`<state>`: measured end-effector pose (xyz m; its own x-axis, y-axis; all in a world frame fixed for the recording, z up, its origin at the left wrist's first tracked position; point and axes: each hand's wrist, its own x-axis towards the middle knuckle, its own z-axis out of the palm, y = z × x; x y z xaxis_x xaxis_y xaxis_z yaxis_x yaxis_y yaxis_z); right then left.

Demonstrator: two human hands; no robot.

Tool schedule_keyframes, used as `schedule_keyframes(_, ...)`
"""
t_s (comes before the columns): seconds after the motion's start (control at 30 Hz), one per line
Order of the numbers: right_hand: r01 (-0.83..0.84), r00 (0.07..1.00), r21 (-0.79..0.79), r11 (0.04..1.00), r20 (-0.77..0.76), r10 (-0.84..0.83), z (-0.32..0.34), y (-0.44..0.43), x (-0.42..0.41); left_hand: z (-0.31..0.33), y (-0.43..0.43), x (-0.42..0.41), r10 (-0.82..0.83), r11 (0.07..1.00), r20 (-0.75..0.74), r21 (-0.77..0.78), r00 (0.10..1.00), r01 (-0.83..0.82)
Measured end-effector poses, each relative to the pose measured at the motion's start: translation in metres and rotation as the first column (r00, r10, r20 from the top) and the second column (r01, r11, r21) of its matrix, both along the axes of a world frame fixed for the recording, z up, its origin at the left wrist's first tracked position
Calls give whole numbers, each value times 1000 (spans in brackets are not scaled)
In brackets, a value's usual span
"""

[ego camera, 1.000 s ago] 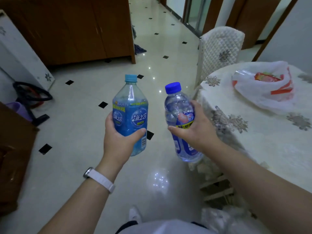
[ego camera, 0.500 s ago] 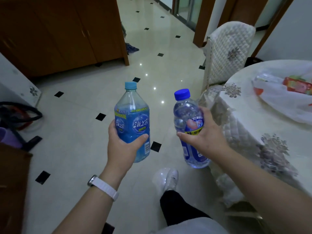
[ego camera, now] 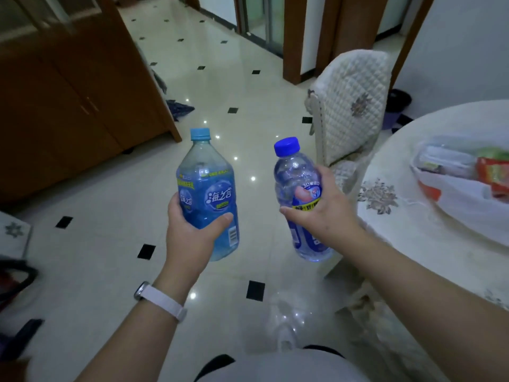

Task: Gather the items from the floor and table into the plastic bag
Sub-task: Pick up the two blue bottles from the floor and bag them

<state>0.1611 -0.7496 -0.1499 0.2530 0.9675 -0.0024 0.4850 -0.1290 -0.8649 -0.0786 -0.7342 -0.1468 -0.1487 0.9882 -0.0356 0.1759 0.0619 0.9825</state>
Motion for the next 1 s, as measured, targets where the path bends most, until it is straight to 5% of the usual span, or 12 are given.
schedule_keyframes(0.43, 422, 906, -85, 903, 70, -417, -16, 117, 59, -36, 217, 81, -432, 899, 44, -61, 901, 434)
schedule_keyframes(0.73, 745, 662, -2, 667, 127, -739, 16, 184, 76, -33, 360, 155, -784, 611, 109, -41, 611, 791)
schedule_keyframes(1.0, 917, 398, -51, 395, 112, -911, 6, 159, 99, -44, 387, 256, -934, 319, 137, -90, 329, 943)
